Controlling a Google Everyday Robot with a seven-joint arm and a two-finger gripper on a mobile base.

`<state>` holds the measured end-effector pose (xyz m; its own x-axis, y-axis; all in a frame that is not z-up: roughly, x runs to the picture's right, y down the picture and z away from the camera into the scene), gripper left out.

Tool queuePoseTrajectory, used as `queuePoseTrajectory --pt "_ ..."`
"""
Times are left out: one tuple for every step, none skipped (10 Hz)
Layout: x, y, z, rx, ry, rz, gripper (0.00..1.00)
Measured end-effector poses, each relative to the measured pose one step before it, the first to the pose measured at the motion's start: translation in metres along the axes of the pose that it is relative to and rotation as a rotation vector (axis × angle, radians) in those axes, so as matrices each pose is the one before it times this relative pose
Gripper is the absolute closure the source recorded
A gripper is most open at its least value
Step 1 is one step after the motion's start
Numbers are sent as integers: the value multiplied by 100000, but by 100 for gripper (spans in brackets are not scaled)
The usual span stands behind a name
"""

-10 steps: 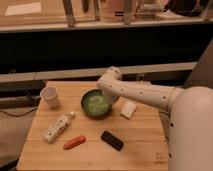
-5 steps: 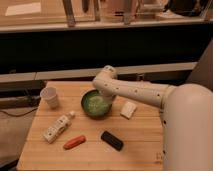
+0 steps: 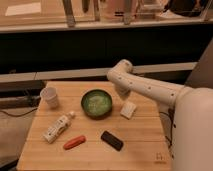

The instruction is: Place the white sponge in the ceramic bowl

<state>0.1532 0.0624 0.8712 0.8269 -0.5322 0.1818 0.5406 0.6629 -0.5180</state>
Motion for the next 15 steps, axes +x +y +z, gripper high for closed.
queuePoseTrajectory --pt "937 794 152 -406 -1357 2220 20" --pt "935 885 257 -34 -3138 2309 20" --pt "410 658 226 31 -2710 1255 20" --pt "129 720 473 -14 -3820 972 20" --pt "-499 230 819 306 -4297 19 20" --pt "-1077 -66 1022 247 -4705 -550 20" --pt "-742 -136 591 89 -2956 -646 20" --pt "-432 10 557 -70 -2144 -380 20" --pt "-459 -21 674 -31 -2767 -422 20" --pt "-343 -34 619 -126 -2154 -374 20" --pt "-326 -78 500 -87 -1922 -368 20" --pt "-317 93 737 -592 -2542 -219 20" --pt "-200 81 419 -531 -1592 -156 20" --pt "-130 109 351 -512 -1108 -162 20" --pt "-187 19 363 -140 -1657 -370 23"
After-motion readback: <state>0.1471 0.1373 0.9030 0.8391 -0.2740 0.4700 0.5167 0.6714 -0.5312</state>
